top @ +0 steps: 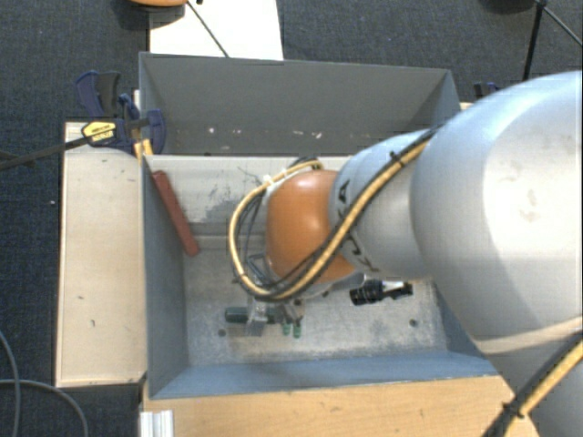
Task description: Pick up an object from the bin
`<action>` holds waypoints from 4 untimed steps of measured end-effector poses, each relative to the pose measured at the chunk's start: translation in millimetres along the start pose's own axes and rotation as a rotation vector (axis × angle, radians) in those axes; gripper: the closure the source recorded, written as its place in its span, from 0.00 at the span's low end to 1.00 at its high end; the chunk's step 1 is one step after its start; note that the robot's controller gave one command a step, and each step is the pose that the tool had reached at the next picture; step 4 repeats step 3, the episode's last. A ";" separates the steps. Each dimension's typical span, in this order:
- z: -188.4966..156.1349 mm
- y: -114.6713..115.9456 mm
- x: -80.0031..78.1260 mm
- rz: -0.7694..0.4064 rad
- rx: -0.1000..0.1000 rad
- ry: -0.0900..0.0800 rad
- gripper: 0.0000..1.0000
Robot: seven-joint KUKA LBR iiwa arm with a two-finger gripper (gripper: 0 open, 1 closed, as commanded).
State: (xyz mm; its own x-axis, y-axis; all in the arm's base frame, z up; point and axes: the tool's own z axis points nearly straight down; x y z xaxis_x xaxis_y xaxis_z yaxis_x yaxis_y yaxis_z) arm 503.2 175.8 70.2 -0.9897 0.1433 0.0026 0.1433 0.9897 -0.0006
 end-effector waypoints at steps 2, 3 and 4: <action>-2.2 -0.2 0.4 0.001 0.000 -0.001 1.00; -10.8 -0.6 1.0 0.002 0.000 0.001 1.00; -10.8 -0.6 1.0 0.002 0.000 0.001 1.00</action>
Offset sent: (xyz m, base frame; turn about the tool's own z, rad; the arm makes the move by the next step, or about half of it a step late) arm -0.0002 0.0001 0.0203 0.0000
